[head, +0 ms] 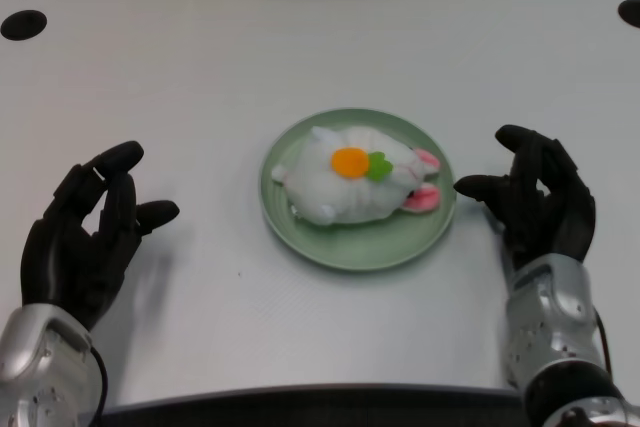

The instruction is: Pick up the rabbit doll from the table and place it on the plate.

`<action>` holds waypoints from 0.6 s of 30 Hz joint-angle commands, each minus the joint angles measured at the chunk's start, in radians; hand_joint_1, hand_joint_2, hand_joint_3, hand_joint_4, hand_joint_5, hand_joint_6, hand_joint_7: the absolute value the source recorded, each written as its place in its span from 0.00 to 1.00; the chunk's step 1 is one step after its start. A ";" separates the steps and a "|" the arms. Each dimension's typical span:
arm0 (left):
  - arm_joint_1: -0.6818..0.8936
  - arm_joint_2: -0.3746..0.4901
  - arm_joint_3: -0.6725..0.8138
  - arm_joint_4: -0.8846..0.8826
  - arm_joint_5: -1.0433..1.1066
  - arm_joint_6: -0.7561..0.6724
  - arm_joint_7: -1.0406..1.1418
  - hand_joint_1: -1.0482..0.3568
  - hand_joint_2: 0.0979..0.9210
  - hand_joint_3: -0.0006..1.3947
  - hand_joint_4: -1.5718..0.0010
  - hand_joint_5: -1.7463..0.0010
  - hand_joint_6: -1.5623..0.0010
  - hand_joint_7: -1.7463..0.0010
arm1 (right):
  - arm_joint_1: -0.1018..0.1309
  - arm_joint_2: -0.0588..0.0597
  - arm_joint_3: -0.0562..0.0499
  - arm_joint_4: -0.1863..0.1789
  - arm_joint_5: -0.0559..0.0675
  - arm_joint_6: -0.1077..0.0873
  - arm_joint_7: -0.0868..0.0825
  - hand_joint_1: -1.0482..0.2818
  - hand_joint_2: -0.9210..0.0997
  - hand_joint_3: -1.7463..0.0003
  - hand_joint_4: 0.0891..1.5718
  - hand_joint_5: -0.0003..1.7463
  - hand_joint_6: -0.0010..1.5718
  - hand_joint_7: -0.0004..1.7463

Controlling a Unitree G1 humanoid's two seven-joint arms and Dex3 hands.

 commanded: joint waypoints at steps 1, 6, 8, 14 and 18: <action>0.022 -0.012 0.005 -0.022 -0.005 0.012 0.008 0.40 1.00 0.44 0.88 0.05 0.84 0.42 | 0.012 0.007 0.006 -0.018 -0.004 0.006 0.000 0.50 0.00 0.73 0.48 0.80 0.40 0.67; 0.023 -0.031 0.007 -0.009 0.000 0.003 0.022 0.43 1.00 0.46 0.84 0.03 0.79 0.39 | 0.016 0.007 0.009 -0.030 -0.004 0.013 -0.003 0.51 0.00 0.73 0.45 0.82 0.38 0.69; 0.021 -0.035 0.006 0.012 0.014 -0.027 0.018 0.43 1.00 0.47 0.85 0.02 0.80 0.38 | 0.017 0.005 0.010 -0.033 -0.006 0.015 -0.005 0.50 0.00 0.72 0.46 0.82 0.38 0.69; 0.014 -0.044 0.002 0.062 0.024 -0.090 -0.007 0.44 1.00 0.43 0.83 0.00 0.76 0.35 | 0.019 0.001 0.009 -0.033 -0.008 0.018 -0.012 0.51 0.00 0.73 0.46 0.82 0.37 0.68; 0.014 -0.035 -0.008 0.077 0.044 -0.108 -0.015 0.44 1.00 0.41 0.77 0.00 0.73 0.28 | 0.018 0.002 0.008 -0.035 -0.008 0.027 -0.021 0.50 0.00 0.73 0.46 0.80 0.38 0.66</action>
